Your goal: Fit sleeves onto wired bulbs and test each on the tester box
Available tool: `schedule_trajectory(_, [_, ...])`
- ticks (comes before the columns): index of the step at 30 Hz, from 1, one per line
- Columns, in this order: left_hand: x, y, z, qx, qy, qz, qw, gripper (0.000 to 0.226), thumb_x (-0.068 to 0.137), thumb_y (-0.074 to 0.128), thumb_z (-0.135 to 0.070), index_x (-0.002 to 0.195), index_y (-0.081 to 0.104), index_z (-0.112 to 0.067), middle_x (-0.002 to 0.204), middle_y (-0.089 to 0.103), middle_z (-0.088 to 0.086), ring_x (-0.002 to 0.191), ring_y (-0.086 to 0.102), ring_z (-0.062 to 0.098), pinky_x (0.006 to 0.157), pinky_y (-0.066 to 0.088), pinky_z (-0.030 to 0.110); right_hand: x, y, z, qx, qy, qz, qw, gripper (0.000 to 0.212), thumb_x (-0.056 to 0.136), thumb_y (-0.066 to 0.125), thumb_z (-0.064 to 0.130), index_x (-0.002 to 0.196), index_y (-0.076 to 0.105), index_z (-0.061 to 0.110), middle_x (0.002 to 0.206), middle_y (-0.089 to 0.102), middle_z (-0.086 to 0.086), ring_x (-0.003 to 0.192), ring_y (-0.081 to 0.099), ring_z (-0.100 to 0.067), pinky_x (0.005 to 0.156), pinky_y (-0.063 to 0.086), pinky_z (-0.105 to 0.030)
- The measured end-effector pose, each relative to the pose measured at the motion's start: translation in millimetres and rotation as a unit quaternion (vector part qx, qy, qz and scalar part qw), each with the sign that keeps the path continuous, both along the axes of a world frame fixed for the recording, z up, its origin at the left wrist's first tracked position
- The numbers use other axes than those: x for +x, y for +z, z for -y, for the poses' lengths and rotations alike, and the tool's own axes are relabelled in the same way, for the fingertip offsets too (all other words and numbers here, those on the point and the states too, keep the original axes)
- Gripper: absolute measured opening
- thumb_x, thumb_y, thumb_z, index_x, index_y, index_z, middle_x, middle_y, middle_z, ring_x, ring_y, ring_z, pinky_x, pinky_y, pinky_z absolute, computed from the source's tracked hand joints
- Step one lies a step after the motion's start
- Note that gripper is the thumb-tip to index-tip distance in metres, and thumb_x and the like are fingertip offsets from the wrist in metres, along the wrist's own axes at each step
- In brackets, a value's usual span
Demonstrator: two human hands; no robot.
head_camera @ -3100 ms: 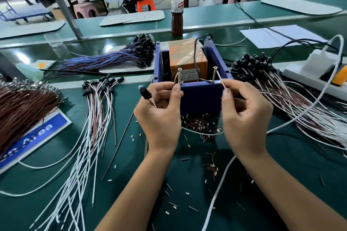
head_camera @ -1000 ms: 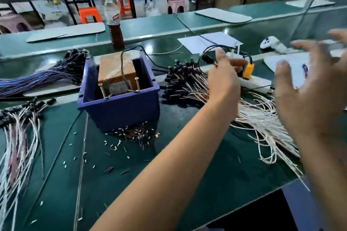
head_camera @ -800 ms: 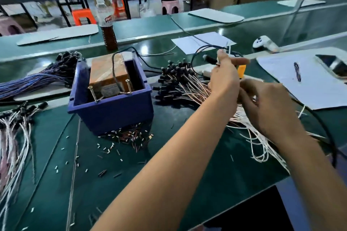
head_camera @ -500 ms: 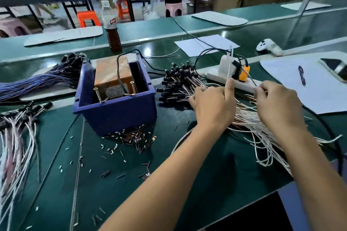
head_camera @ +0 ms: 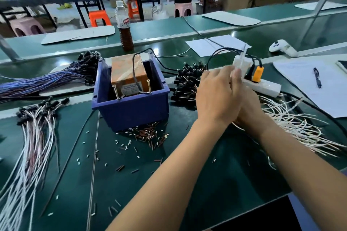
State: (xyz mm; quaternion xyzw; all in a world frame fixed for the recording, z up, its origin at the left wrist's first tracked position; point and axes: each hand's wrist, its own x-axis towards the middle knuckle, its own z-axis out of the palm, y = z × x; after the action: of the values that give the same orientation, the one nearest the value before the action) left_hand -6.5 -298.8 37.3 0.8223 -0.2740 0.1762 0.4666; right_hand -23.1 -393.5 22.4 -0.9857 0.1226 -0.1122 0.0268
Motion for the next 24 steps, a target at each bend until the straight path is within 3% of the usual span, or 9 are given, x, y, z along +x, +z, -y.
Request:
schedule_trajectory(4, [20.2, -30.8, -8.9, 0.185, -0.036, -0.018, 0.982, 0.053, 0.112, 0.021, -0.038, 0.130, 0.066, -0.017, 0.132, 0.068, 0.007, 0.135, 0.051, 0.023, 0.119, 0.026, 0.033, -9.5, 3.3, 3.1, 0.000, -0.022, 0.033, 0.999, 0.023, 0.100, 0.053, 0.020, 0.105, 0.074, 0.014, 0.098, 0.073, -0.018, 0.093, 0.070, -0.040, 0.075, 0.056, -0.042])
schedule_trajectory(6, [24.4, -40.0, -6.7, 0.251, -0.042, -0.027, 0.967, 0.055, 0.113, 0.021, -0.042, 0.138, 0.065, -0.023, 0.152, 0.054, 0.011, 0.151, 0.033, 0.019, 0.126, 0.012, 0.031, -17.9, 7.4, 7.8, -0.002, -0.058, 0.028, 0.998, 0.019, 0.096, 0.061, 0.027, 0.104, 0.076, 0.017, 0.093, 0.072, -0.017, 0.089, 0.069, -0.040, 0.069, 0.050, -0.038])
schedule_trajectory(8, [23.9, -43.7, -6.2, 0.246, -0.057, -0.042, 0.967, 0.052, 0.113, 0.024, -0.045, 0.141, 0.063, -0.027, 0.160, 0.042, 0.017, 0.158, 0.020, 0.023, 0.128, 0.010, 0.036, -24.0, 14.0, 12.0, 0.027, -0.105, 0.082, 0.991, 0.017, 0.092, 0.065, 0.023, 0.105, 0.075, 0.016, 0.095, 0.072, -0.019, 0.091, 0.068, -0.042, 0.073, 0.051, -0.040])
schedule_trajectory(10, [19.8, -42.5, -12.6, 0.197, -0.073, -0.049, 0.977, 0.049, 0.113, 0.029, -0.040, 0.133, 0.069, -0.021, 0.158, 0.046, 0.018, 0.157, 0.024, 0.026, 0.127, 0.016, 0.038, -25.8, 20.8, 7.9, 0.070, -0.125, 0.217, 0.966, 0.017, 0.091, 0.060, 0.014, 0.104, 0.072, 0.015, 0.098, 0.073, -0.019, 0.092, 0.067, -0.042, 0.077, 0.051, -0.040])
schedule_trajectory(12, [17.3, -36.8, -26.5, 0.091, -0.080, -0.048, 0.991, 0.043, 0.113, 0.039, -0.030, 0.113, 0.075, -0.007, 0.144, 0.060, 0.020, 0.144, 0.046, 0.029, 0.119, 0.034, 0.040, -24.9, 28.7, -10.3, 0.079, -0.107, 0.349, 0.927, 0.018, 0.093, 0.054, 0.010, 0.102, 0.069, 0.012, 0.100, 0.071, -0.017, 0.090, 0.064, -0.038, 0.073, 0.040, -0.033])
schedule_trajectory(14, [12.7, -28.6, -49.9, -0.001, -0.060, -0.008, 0.998, 0.044, 0.110, 0.046, -0.023, 0.081, 0.069, 0.000, 0.099, 0.074, 0.019, 0.097, 0.068, 0.035, 0.084, 0.052, 0.047, -22.5, 34.2, -36.9, 0.098, -0.029, 0.406, 0.908, 0.015, 0.095, 0.054, 0.013, 0.101, 0.067, 0.009, 0.096, 0.071, -0.014, 0.086, 0.064, -0.032, 0.073, 0.040, -0.030])
schedule_trajectory(16, [5.0, -22.6, -81.0, -0.021, -0.029, 0.051, 0.998, 0.045, 0.104, 0.049, -0.020, 0.061, 0.051, -0.007, 0.060, 0.057, 0.005, 0.057, 0.050, 0.030, 0.056, 0.045, 0.047, -20.7, 34.4, -65.9, 0.135, 0.068, 0.408, 0.900, 0.014, 0.099, 0.057, 0.017, 0.099, 0.068, 0.007, 0.085, 0.071, -0.010, 0.075, 0.065, -0.028, 0.069, 0.049, -0.037])
schedule_trajectory(20, [-18.3, -31.0, -173.3, -0.059, 0.075, 0.178, 0.979, 0.044, 0.098, 0.050, -0.015, 0.056, 0.036, -0.013, 0.052, 0.036, -0.003, 0.048, 0.031, 0.019, 0.045, 0.029, 0.040, -22.2, 24.9, -134.5, 0.144, 0.228, 0.360, 0.893, 0.026, 0.105, 0.054, 0.021, 0.085, 0.067, 0.009, 0.064, 0.062, -0.002, 0.053, 0.056, -0.023, 0.052, 0.042, -0.037])
schedule_trajectory(24, [-10.4, -31.3, -254.2, -0.006, 0.262, 0.135, 0.956, 0.046, 0.096, 0.051, -0.021, 0.056, 0.028, -0.022, 0.047, 0.022, -0.011, 0.046, 0.021, 0.015, 0.050, 0.015, 0.031, -20.7, 9.1, -200.5, 0.151, 0.352, 0.205, 0.901, 0.029, 0.105, 0.053, 0.029, 0.087, 0.068, 0.013, 0.071, 0.069, -0.002, 0.062, 0.063, -0.028, 0.058, 0.050, -0.042])
